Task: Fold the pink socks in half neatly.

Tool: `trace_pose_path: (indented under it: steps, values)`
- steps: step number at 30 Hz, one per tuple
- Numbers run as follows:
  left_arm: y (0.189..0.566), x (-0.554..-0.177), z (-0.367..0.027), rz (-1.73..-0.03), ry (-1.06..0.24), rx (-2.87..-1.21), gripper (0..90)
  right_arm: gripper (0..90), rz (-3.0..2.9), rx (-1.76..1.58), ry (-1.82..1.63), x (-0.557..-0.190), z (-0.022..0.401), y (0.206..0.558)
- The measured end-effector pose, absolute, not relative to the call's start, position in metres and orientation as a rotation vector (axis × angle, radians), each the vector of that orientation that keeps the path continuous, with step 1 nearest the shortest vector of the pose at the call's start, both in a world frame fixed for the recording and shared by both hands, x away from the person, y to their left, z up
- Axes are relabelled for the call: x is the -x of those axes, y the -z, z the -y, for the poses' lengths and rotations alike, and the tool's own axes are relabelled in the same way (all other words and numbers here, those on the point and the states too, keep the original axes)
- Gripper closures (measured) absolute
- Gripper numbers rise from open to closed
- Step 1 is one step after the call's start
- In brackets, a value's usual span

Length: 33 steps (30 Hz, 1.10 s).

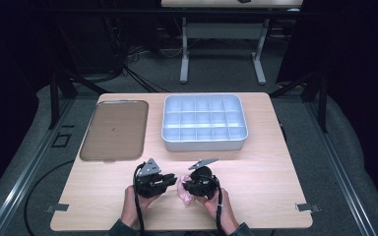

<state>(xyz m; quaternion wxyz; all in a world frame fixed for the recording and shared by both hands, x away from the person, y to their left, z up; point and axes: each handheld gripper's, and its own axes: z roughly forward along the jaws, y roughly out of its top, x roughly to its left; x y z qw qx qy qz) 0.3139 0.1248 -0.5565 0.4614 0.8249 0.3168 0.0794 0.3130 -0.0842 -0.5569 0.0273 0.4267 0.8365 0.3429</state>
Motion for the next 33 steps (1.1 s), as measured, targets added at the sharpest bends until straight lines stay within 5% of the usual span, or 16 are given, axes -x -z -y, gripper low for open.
trace_pose_path:
  steps: [17, 33]
  values:
    - [0.563, -0.337, -0.086, -0.737, -0.186, -2.156, 89.5, 83.3, -2.565, -1.274, -1.068, -0.309, 0.082, 0.560]
    - [0.582, -0.335, -0.084, -0.766, -0.223, -2.198, 90.0, 74.2, -2.562, -1.190, -1.123, -0.290, 0.086, 0.554]
